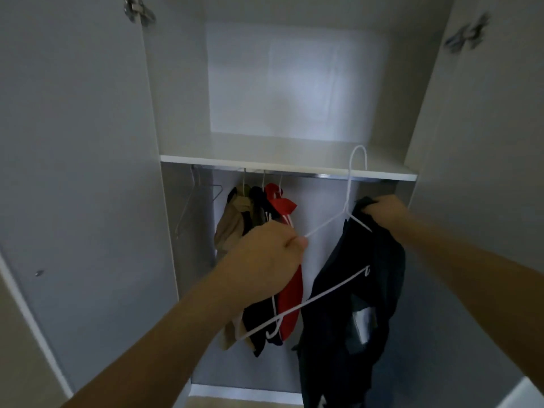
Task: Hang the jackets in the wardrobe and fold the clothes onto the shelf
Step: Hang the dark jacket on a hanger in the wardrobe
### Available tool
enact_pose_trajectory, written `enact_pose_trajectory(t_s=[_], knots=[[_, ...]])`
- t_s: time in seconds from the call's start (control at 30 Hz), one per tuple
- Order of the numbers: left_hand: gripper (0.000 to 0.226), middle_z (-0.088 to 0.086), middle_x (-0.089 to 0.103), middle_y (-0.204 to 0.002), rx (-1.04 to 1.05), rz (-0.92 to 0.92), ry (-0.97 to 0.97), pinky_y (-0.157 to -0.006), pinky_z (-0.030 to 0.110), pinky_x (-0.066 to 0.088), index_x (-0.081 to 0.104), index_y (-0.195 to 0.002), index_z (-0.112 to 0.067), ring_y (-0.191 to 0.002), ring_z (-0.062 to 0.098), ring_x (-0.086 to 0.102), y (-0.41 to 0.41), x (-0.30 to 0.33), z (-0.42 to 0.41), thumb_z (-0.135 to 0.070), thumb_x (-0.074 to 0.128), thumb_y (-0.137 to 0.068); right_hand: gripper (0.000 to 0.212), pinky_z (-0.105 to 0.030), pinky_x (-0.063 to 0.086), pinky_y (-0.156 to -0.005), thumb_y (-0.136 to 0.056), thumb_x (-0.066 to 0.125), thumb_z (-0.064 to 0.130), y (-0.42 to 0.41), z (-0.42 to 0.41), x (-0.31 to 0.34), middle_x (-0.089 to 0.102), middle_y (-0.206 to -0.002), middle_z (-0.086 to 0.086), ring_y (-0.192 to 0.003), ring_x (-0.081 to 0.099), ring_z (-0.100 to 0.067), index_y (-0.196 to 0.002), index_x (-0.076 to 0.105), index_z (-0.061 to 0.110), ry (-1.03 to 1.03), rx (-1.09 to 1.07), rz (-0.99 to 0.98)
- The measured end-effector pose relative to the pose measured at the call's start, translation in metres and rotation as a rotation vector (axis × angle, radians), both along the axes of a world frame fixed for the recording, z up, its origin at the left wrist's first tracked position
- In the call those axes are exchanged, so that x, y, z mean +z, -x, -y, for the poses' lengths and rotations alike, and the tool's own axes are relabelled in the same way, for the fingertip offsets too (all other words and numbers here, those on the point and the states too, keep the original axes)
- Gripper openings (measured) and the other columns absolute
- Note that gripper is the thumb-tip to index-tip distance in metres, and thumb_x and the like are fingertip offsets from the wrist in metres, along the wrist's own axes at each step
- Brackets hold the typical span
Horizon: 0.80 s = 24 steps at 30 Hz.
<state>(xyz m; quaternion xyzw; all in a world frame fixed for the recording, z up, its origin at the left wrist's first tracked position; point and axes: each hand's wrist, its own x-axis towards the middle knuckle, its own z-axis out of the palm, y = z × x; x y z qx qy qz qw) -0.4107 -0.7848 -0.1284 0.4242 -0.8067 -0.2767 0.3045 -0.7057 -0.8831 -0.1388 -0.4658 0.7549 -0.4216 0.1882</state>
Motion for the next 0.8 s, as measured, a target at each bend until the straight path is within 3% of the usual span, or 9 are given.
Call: enact_pose_trajectory(t_s=[0.17,0.27,0.37,0.47,0.57,0.7,0.8], knots=[[0.043,0.002,0.045,-0.062,0.042,-0.024,-0.044,-0.064,0.029,0.040,0.059,-0.081,0.007,-0.056,0.012,0.041,0.031,-0.033,0.007,-0.025,0.042,-0.104,0.009,-0.020,0.047,-0.046,-0.085,0.065,0.012,0.011,-0.015,0.012,0.066,-0.073,-0.004,-0.060,0.063,-0.014,-0.078,0.068,0.008,0.035,0.069,0.074],[0.041,-0.005,0.044,-0.051,0.069,-0.058,-0.057,-0.054,0.023,0.039,0.060,-0.076,0.004,-0.048,0.007,0.042,0.020,-0.030,0.006,-0.025,0.047,-0.102,0.017,-0.022,0.050,-0.056,-0.085,0.065,0.007,0.032,-0.024,0.024,0.064,-0.075,-0.001,-0.063,0.062,-0.012,-0.073,0.062,0.018,0.121,0.021,0.127],[0.040,-0.007,0.042,-0.040,0.048,-0.076,-0.029,-0.041,0.014,0.032,0.061,-0.066,-0.008,-0.037,0.003,0.038,-0.001,-0.011,-0.002,-0.027,0.049,-0.100,0.001,-0.035,0.053,-0.075,-0.087,0.064,0.011,0.052,-0.030,0.030,0.064,-0.088,-0.009,-0.076,0.063,-0.025,-0.087,0.063,0.010,0.063,-0.049,0.188],[0.042,-0.006,0.040,-0.039,0.023,-0.015,0.028,-0.038,0.014,0.030,0.059,-0.065,-0.011,-0.035,0.005,0.037,-0.007,0.008,-0.022,-0.031,0.046,-0.099,0.007,-0.035,0.052,-0.067,-0.089,0.063,0.013,0.054,-0.032,0.028,0.066,-0.087,-0.011,-0.071,0.063,-0.025,-0.086,0.062,0.007,-0.018,-0.045,0.264],[0.041,-0.010,0.045,-0.040,0.019,0.039,0.088,-0.042,0.013,0.036,0.059,-0.067,-0.009,-0.038,0.003,0.044,-0.003,0.020,-0.040,-0.032,0.045,-0.098,0.008,-0.038,0.052,-0.074,-0.091,0.061,0.013,0.049,-0.031,0.026,0.065,-0.091,-0.012,-0.078,0.063,-0.029,-0.095,0.063,0.006,-0.029,-0.059,0.292],[0.041,-0.010,0.046,-0.042,0.057,0.070,0.130,-0.048,0.013,0.039,0.060,-0.072,-0.006,-0.044,0.002,0.047,0.002,0.027,-0.049,-0.033,0.044,-0.099,0.009,-0.037,0.051,-0.065,-0.093,0.057,0.013,0.045,-0.033,0.028,0.063,-0.078,-0.011,-0.066,0.059,-0.025,-0.091,0.062,0.006,-0.079,-0.081,0.337],[0.039,-0.004,0.044,-0.052,0.096,0.120,0.159,-0.049,0.010,0.036,0.058,-0.073,-0.011,-0.048,0.004,0.048,0.004,0.030,-0.052,-0.036,0.042,-0.099,0.012,-0.040,0.051,-0.071,-0.094,0.056,0.014,0.045,-0.033,0.029,0.065,-0.087,-0.012,-0.065,0.058,-0.025,-0.092,0.062,0.004,-0.096,-0.110,0.341]])
